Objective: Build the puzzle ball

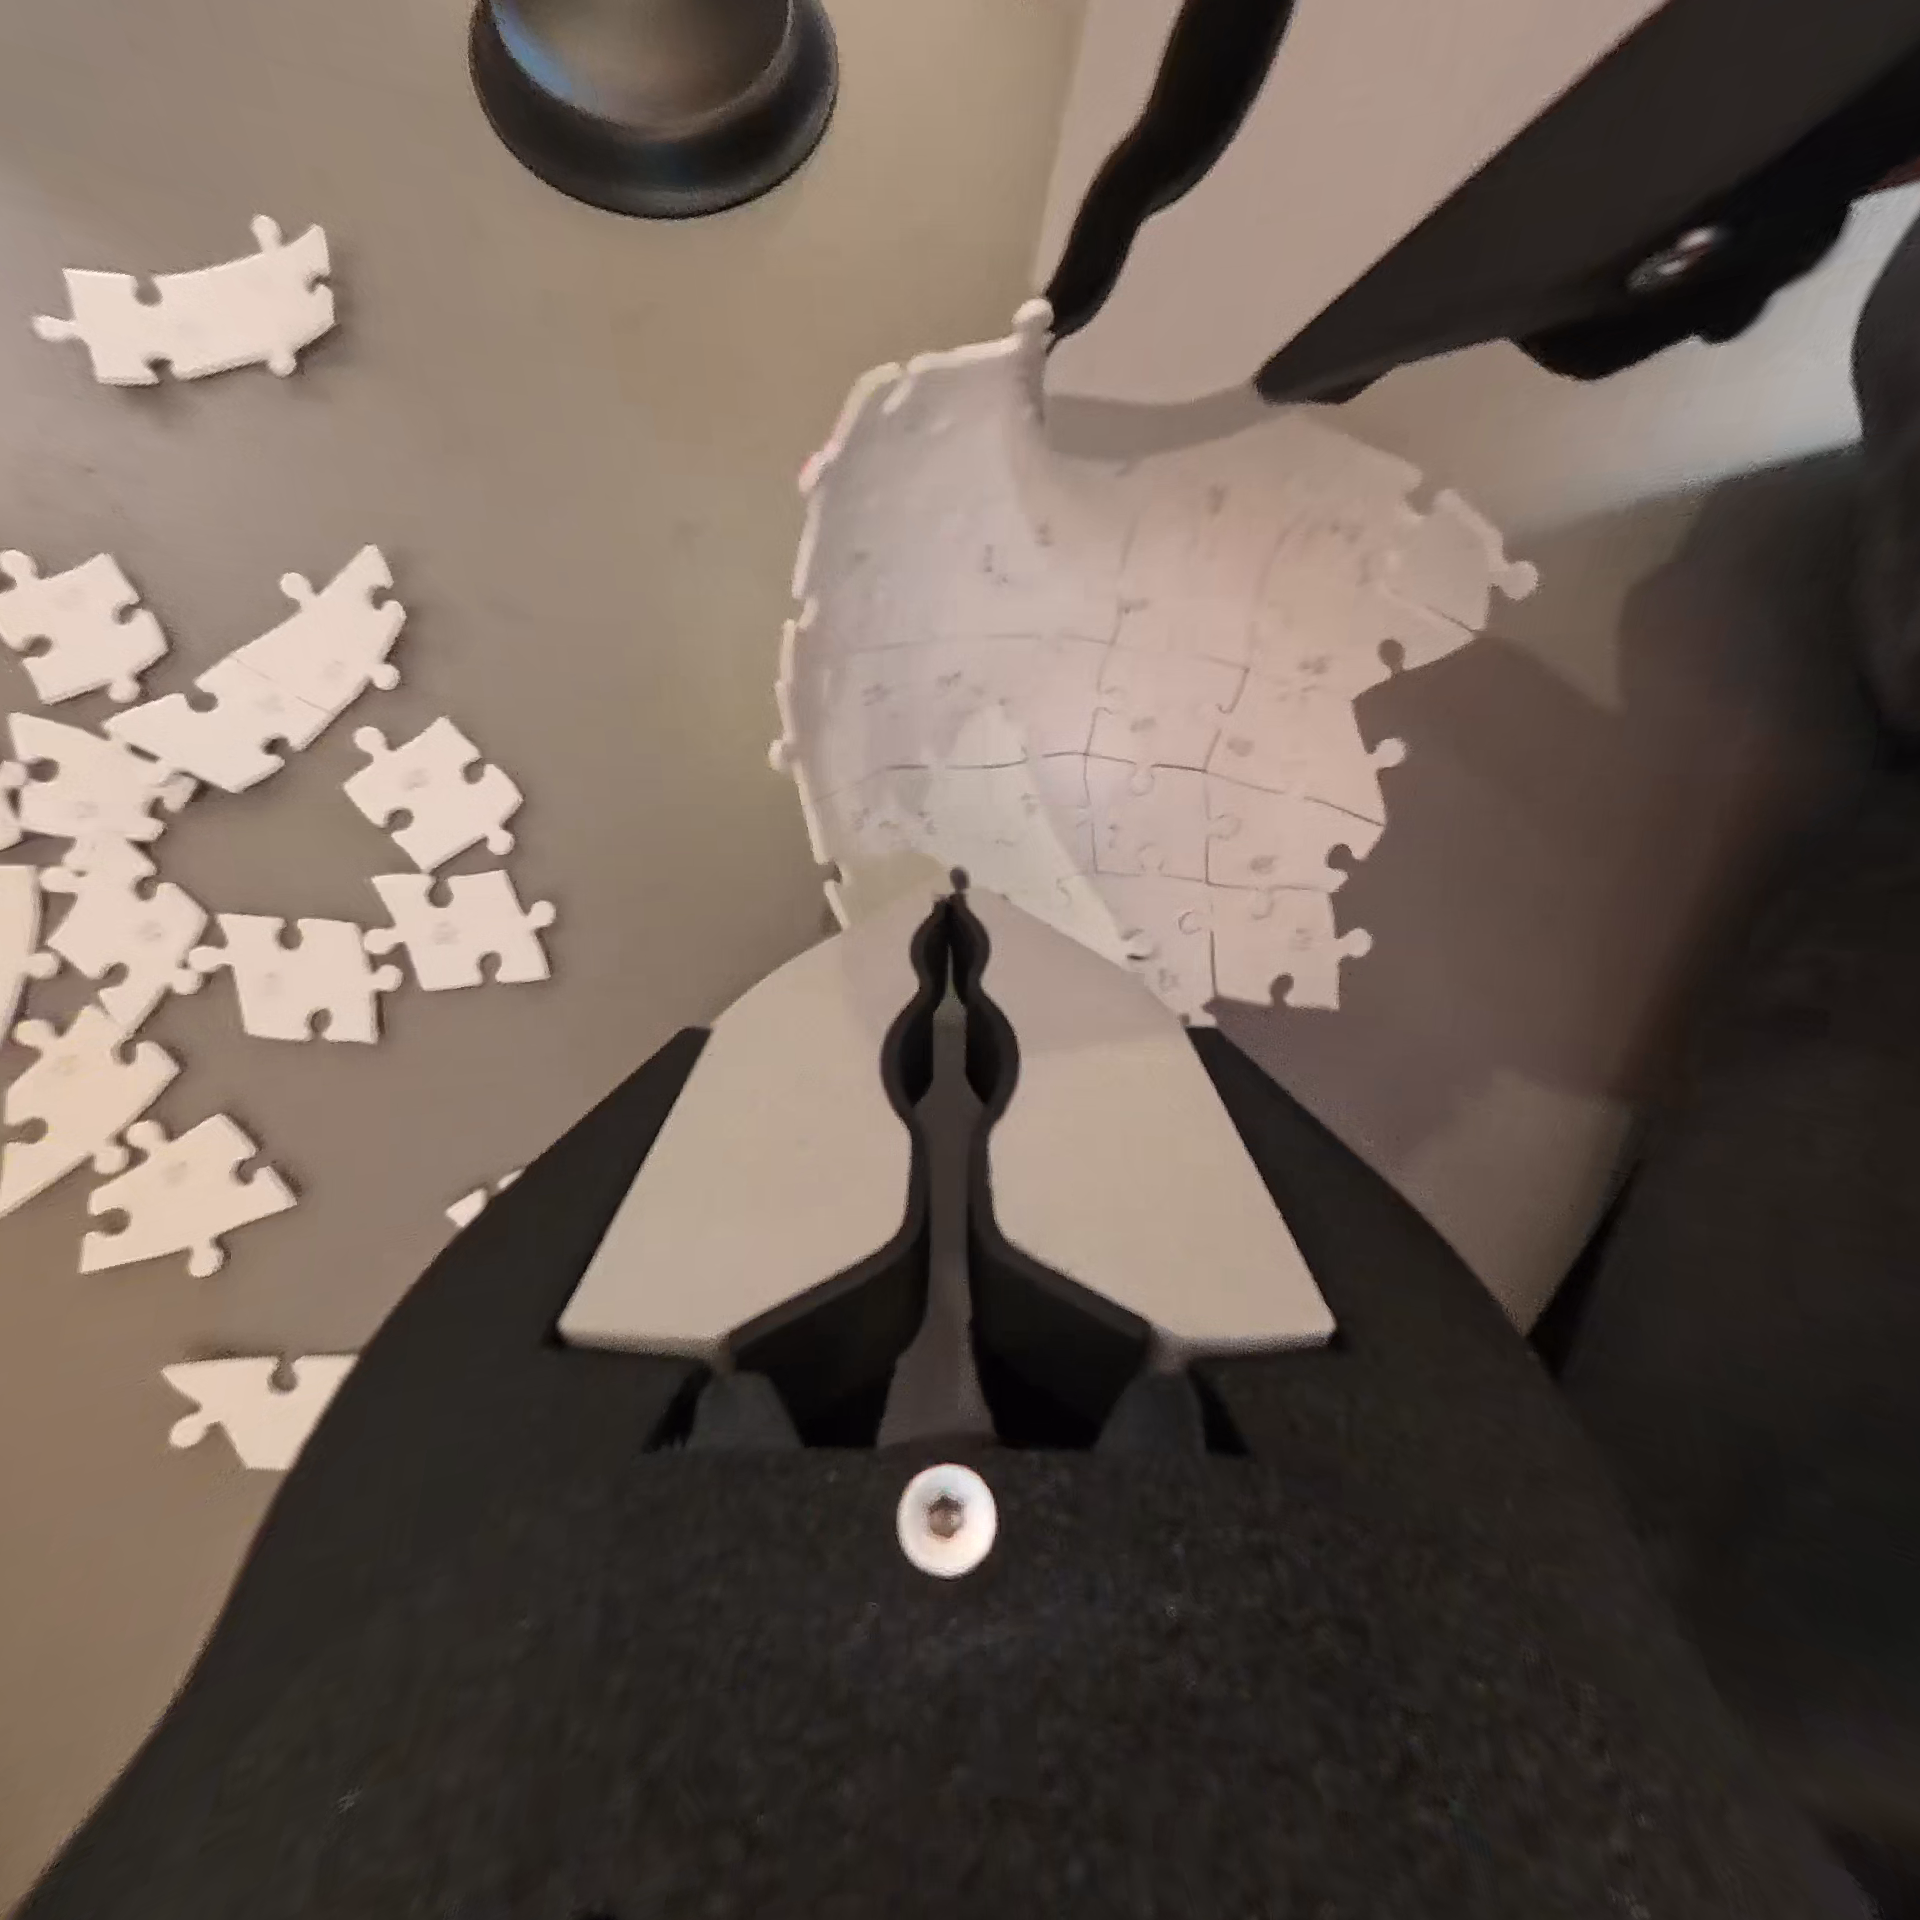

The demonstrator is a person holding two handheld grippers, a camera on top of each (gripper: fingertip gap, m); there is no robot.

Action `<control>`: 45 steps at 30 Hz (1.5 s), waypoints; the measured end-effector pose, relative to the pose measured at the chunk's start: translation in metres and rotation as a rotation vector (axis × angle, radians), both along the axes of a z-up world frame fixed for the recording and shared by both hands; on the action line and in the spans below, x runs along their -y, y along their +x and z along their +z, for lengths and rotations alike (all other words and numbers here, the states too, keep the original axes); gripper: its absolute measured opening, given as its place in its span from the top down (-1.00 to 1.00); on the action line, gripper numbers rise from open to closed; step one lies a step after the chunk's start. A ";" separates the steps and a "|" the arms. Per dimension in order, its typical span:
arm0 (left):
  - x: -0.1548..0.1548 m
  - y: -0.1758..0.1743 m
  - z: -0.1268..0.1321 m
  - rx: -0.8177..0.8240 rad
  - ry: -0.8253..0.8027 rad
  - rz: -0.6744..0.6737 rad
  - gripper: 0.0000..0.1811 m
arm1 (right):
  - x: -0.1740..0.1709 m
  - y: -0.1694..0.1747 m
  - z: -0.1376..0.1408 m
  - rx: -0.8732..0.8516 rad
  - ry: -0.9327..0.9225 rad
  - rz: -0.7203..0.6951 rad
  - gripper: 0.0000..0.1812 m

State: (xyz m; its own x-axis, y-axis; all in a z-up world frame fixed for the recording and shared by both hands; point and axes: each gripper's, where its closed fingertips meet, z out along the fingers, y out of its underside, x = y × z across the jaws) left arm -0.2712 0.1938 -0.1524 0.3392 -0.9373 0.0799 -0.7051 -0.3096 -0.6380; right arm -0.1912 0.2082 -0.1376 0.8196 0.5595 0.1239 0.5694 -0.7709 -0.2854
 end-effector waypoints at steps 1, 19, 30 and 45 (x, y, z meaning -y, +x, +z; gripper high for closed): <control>0.003 0.000 0.001 0.003 -0.007 -0.011 1.00 | 0.000 0.000 0.000 0.000 0.000 0.001 0.95; 0.033 0.015 -0.041 -0.132 -0.018 -0.109 1.00 | 0.003 -0.013 0.012 0.037 0.068 0.029 0.96; 0.032 -0.001 -0.021 -0.025 -0.031 -0.038 1.00 | 0.006 -0.018 0.012 0.021 0.136 0.024 0.96; 0.031 -0.005 -0.033 -0.043 -0.046 0.065 1.00 | 0.002 -0.015 0.021 -0.134 0.397 -0.032 0.96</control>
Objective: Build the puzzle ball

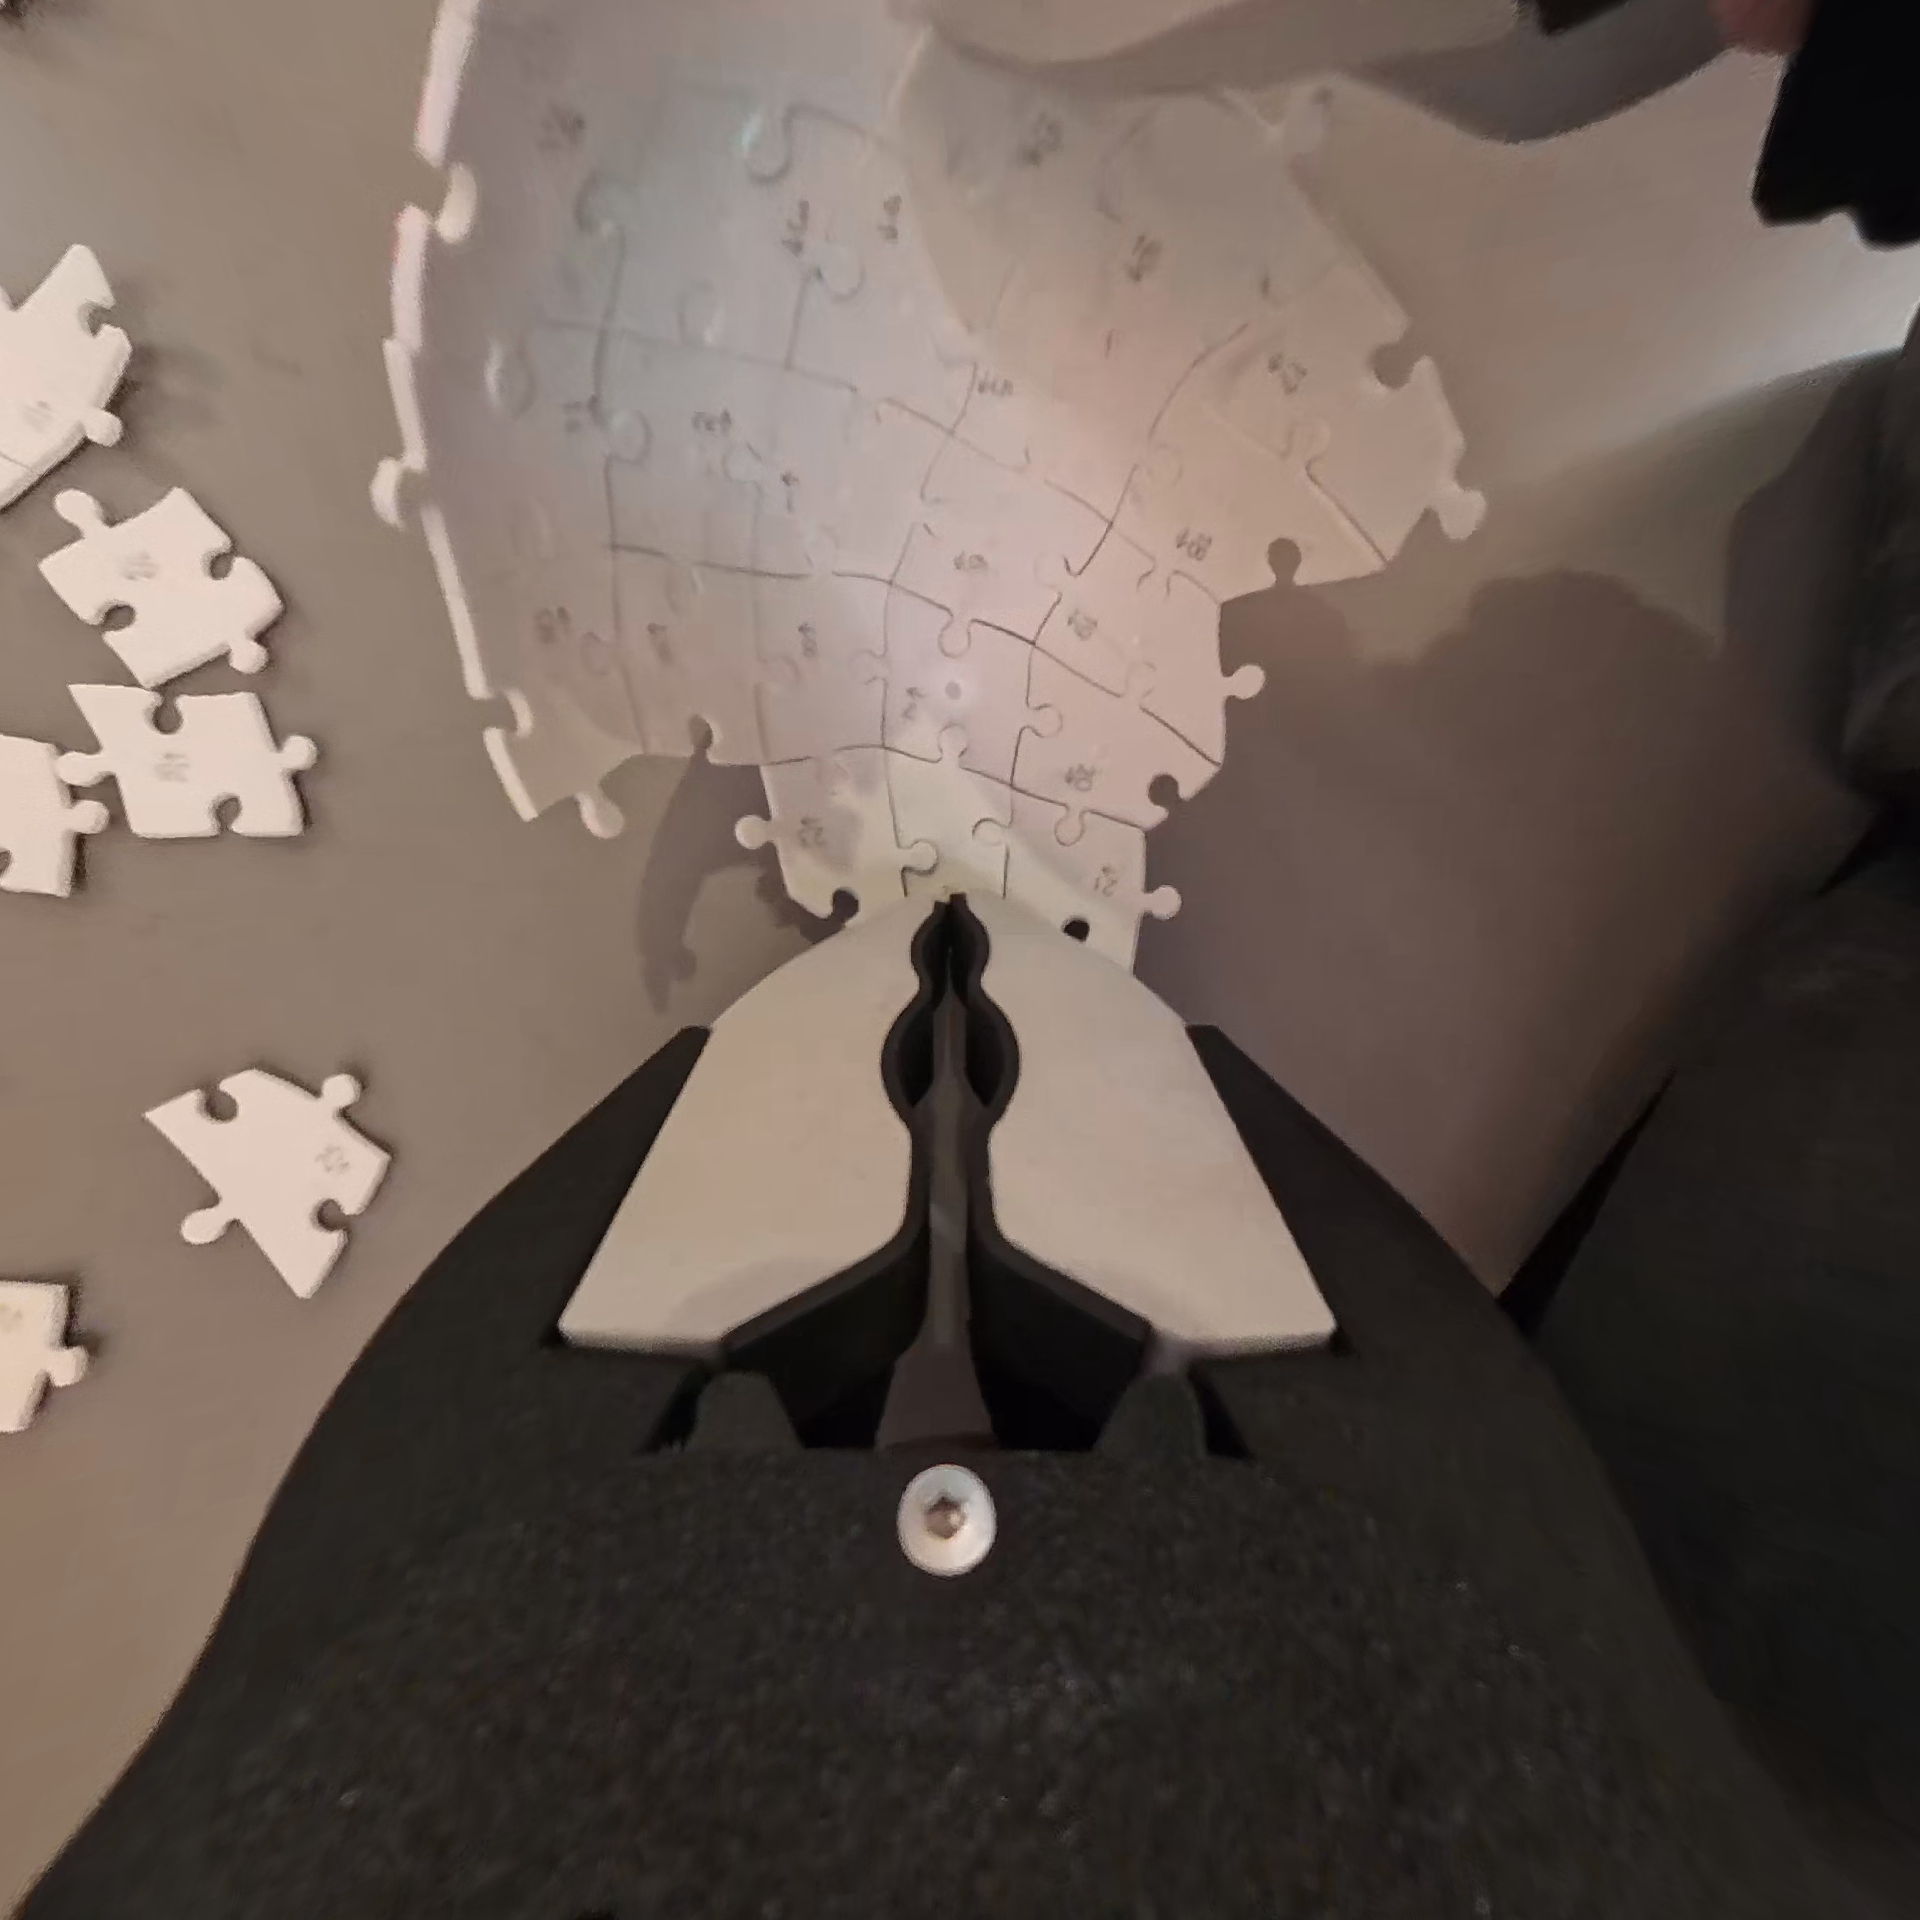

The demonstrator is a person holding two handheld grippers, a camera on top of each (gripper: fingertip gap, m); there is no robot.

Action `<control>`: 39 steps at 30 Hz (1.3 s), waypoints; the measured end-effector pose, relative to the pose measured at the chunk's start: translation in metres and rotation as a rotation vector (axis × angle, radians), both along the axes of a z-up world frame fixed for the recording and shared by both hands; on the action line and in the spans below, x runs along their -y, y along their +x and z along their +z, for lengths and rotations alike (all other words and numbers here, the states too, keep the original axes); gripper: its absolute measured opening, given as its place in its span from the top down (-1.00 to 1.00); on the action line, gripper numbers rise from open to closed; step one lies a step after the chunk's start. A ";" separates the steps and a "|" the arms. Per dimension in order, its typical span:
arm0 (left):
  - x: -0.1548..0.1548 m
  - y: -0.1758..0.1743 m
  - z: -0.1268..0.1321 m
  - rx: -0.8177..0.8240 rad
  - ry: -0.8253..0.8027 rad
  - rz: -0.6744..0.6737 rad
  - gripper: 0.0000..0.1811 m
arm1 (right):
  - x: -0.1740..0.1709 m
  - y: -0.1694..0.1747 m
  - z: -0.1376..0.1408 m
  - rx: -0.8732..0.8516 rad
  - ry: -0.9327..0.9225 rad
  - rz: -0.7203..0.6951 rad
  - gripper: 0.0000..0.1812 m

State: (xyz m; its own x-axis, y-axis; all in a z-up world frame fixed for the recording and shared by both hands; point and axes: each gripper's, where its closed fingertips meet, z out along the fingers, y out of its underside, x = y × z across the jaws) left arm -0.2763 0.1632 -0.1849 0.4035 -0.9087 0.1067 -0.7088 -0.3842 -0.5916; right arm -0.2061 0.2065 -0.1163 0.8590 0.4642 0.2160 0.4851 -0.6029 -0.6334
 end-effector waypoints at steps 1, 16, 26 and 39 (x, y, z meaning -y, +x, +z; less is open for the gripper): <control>-0.002 0.001 0.000 -0.001 0.006 0.006 1.00 | 0.000 0.001 0.000 -0.006 0.009 -0.004 0.96; -0.012 0.012 -0.003 -0.026 -0.079 0.092 1.00 | 0.003 0.010 -0.005 -0.014 0.022 -0.016 0.96; -0.015 0.013 -0.005 -0.042 -0.100 0.082 1.00 | 0.000 0.012 -0.009 0.036 -0.057 -0.036 0.96; -0.014 0.015 -0.006 -0.026 -0.110 0.065 1.00 | -0.006 0.006 -0.006 0.117 -0.109 -0.032 0.96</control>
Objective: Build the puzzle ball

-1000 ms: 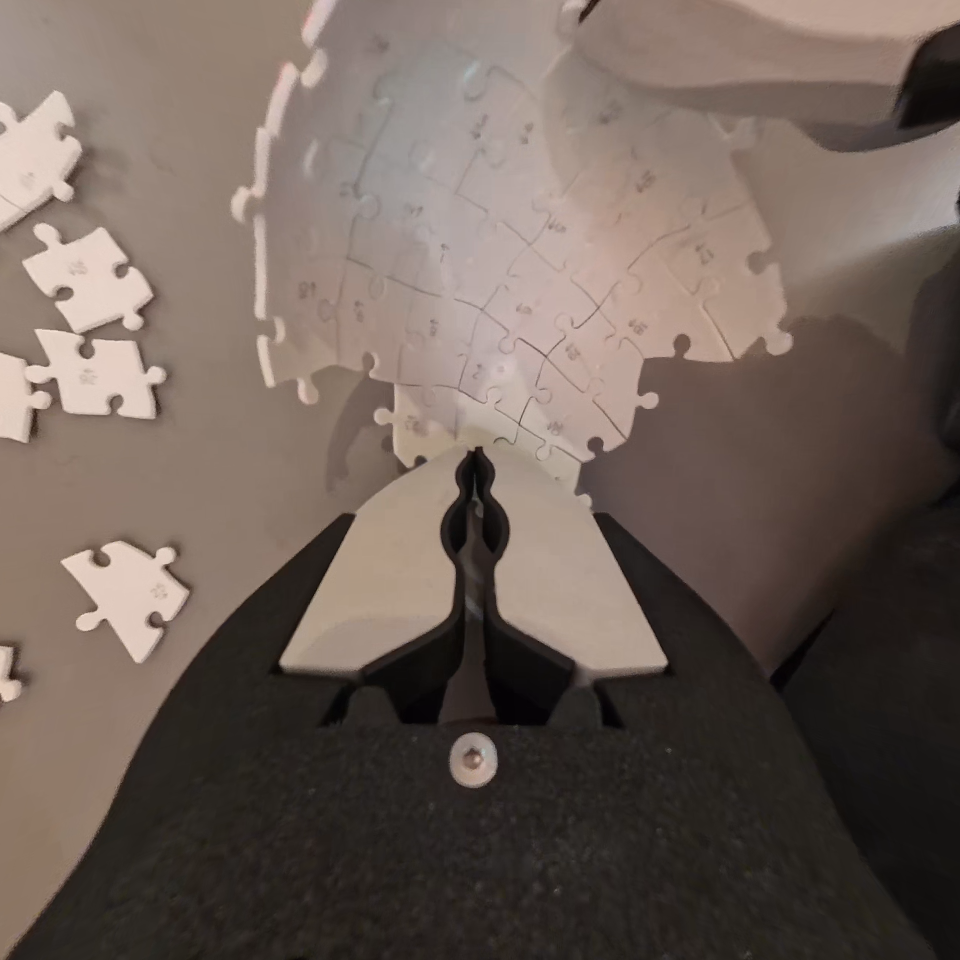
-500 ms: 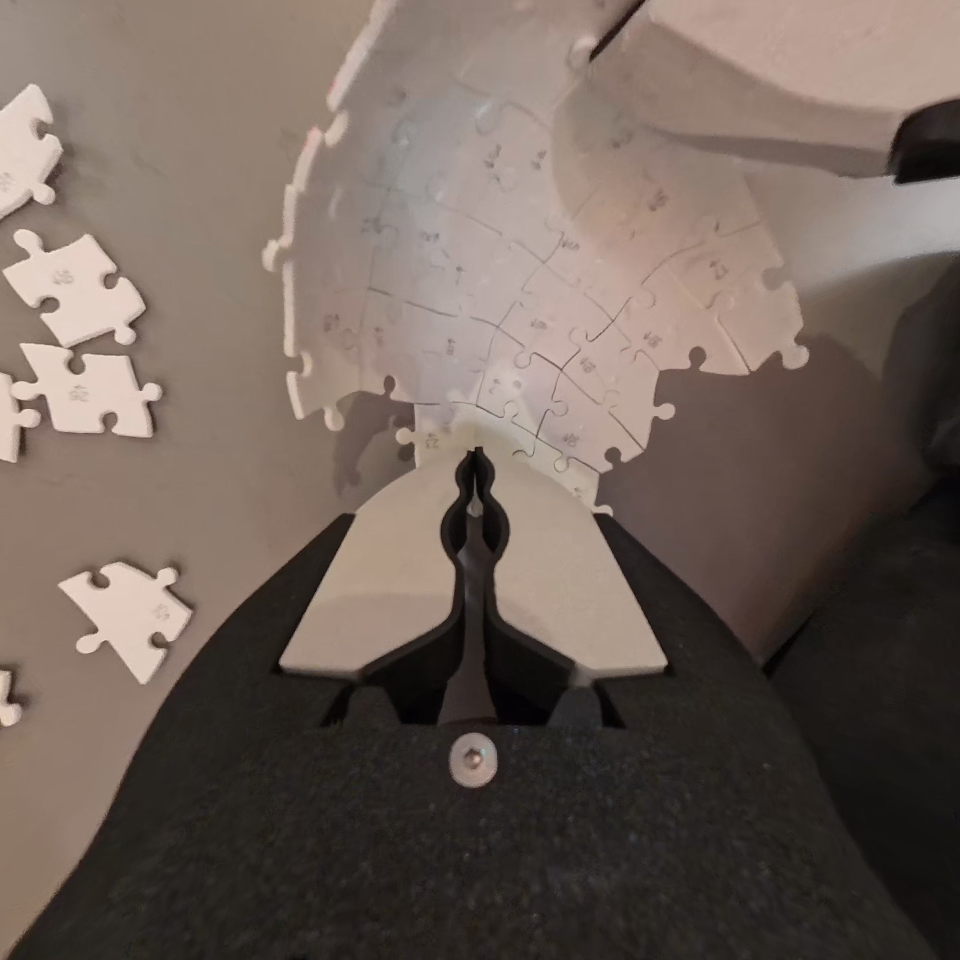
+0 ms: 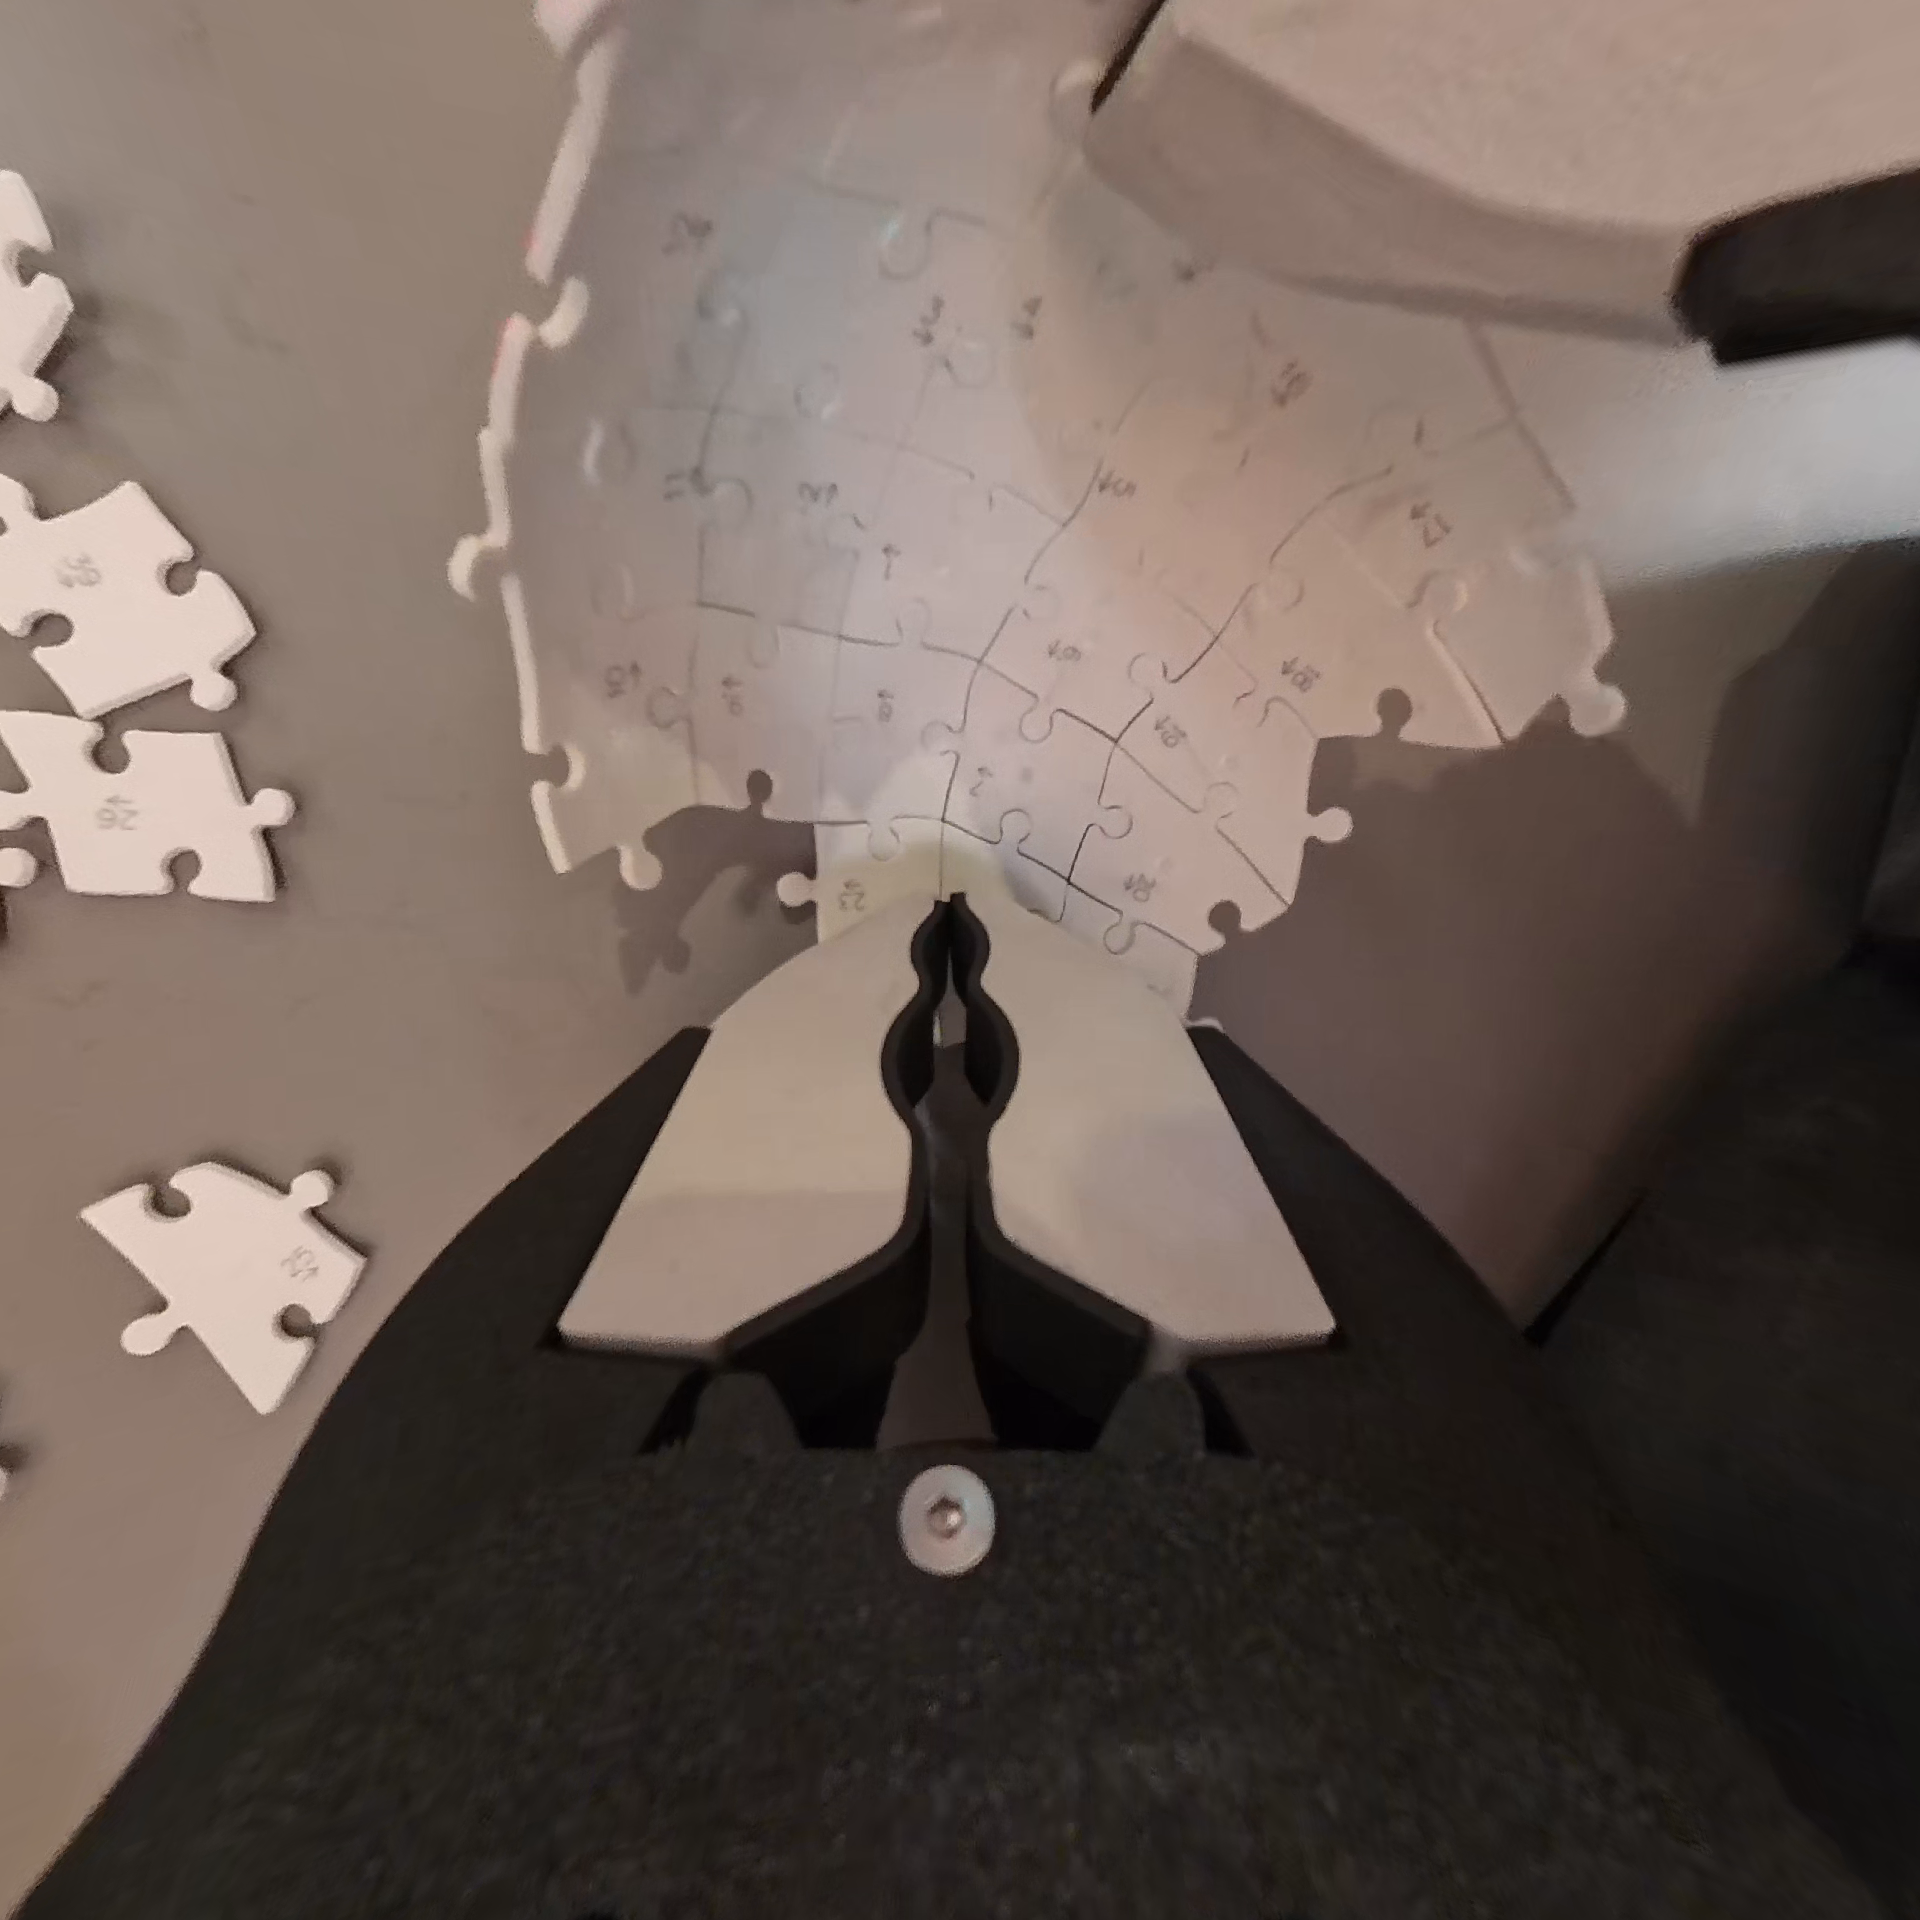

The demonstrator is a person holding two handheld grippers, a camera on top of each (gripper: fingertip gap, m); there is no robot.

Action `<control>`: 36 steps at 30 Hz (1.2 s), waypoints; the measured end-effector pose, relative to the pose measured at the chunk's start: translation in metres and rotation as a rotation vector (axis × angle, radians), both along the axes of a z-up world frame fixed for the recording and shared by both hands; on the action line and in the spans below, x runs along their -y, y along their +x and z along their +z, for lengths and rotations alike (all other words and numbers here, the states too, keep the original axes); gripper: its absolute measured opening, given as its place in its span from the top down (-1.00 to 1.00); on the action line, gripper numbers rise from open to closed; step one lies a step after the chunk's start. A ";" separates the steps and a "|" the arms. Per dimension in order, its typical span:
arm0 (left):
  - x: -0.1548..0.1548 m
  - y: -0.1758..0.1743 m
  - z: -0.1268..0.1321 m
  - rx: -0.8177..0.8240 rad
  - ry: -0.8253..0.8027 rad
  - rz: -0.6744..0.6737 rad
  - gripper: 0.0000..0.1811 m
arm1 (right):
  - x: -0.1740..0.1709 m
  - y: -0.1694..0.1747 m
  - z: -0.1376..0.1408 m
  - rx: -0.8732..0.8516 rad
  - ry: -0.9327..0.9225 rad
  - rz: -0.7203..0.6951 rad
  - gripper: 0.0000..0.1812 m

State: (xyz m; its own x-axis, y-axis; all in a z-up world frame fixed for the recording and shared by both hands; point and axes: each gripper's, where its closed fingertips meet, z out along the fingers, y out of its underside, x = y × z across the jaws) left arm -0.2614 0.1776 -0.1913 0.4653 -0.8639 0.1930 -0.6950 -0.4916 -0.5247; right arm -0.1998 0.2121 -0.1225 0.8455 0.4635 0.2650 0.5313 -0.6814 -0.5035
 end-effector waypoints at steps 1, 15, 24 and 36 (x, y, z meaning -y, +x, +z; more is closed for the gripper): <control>0.001 -0.001 0.000 0.007 0.002 -0.004 1.00 | 0.000 0.001 -0.001 -0.003 -0.003 -0.001 0.96; -0.038 -0.126 0.038 0.147 0.232 0.151 0.72 | 0.004 0.016 -0.004 -0.008 -0.090 -0.036 0.96; -0.057 -0.129 0.005 0.000 0.260 0.059 0.67 | 0.006 0.017 -0.006 -0.008 -0.079 -0.032 0.95; -0.113 -0.160 0.002 -0.155 0.238 0.174 0.48 | 0.004 0.019 -0.009 -0.016 -0.082 -0.022 0.95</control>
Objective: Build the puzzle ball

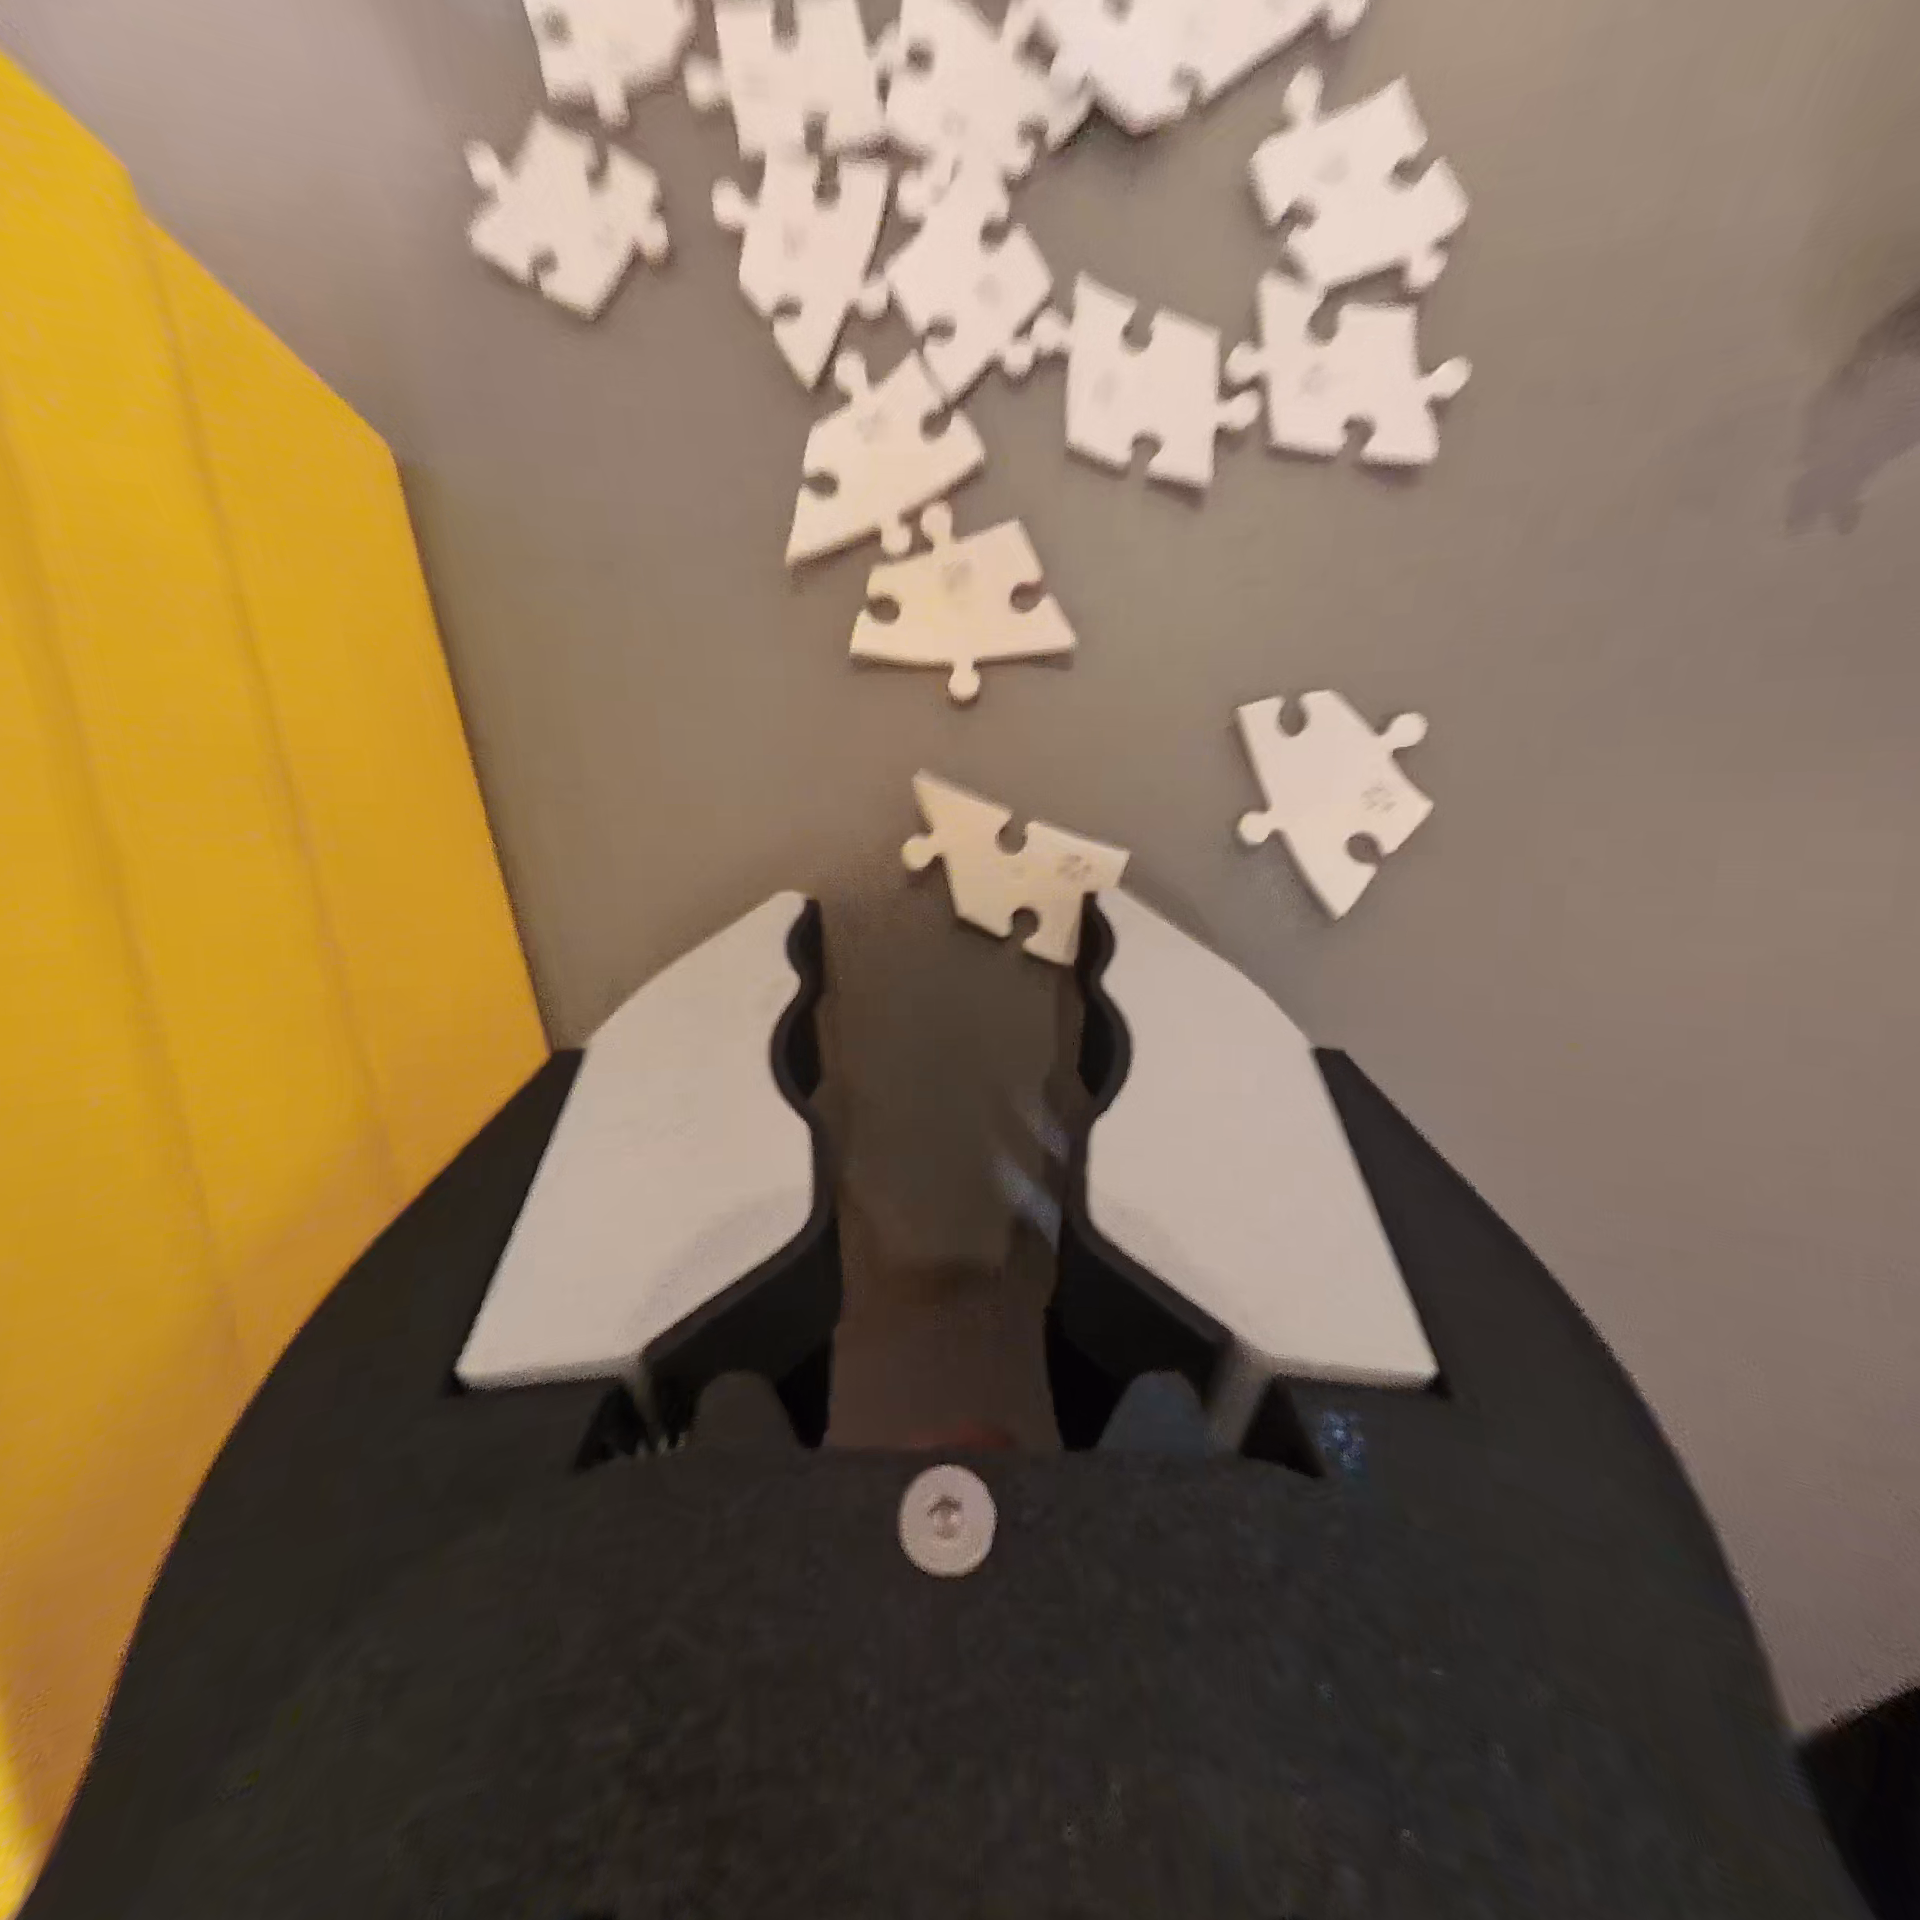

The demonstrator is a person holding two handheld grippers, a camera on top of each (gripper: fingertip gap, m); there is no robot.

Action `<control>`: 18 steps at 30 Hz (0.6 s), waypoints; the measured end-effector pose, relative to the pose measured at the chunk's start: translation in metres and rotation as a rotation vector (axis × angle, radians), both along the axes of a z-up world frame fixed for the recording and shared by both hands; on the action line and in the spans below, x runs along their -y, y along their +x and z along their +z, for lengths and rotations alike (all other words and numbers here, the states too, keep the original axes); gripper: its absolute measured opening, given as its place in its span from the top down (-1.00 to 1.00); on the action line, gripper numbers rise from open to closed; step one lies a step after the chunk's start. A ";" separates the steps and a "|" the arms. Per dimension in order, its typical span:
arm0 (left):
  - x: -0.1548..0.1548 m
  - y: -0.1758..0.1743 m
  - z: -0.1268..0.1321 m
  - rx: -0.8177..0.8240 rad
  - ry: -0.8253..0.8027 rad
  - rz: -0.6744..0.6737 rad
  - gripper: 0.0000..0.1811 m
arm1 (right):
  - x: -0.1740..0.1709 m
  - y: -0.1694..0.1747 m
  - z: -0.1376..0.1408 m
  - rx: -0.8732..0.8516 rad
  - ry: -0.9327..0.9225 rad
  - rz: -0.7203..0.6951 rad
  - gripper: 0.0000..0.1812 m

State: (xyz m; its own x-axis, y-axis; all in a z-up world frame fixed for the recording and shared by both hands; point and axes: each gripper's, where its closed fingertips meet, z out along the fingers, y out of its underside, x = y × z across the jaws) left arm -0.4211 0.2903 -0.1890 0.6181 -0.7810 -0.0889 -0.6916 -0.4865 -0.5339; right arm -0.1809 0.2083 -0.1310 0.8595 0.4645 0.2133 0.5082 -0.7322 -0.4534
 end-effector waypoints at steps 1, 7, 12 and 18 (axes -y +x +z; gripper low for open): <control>-0.001 0.000 -0.001 0.018 -0.037 0.010 0.48 | 0.000 0.000 0.000 -0.002 -0.001 -0.001 0.95; 0.013 0.008 -0.005 0.070 -0.081 -0.038 0.51 | 0.000 0.001 -0.001 -0.010 -0.003 -0.002 0.95; 0.026 0.013 -0.004 0.077 -0.090 -0.047 0.52 | 0.000 0.003 -0.002 -0.015 -0.008 -0.005 0.95; 0.032 0.020 -0.003 0.078 -0.087 -0.072 0.54 | 0.000 0.003 -0.003 -0.012 -0.010 -0.006 0.95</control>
State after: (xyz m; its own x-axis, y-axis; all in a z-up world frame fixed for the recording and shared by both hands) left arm -0.4015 0.2581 -0.1919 0.5623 -0.8265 0.0272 -0.6846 -0.4838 -0.5452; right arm -0.1780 0.2084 -0.1344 0.8646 0.4617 0.1984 0.4986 -0.7396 -0.4521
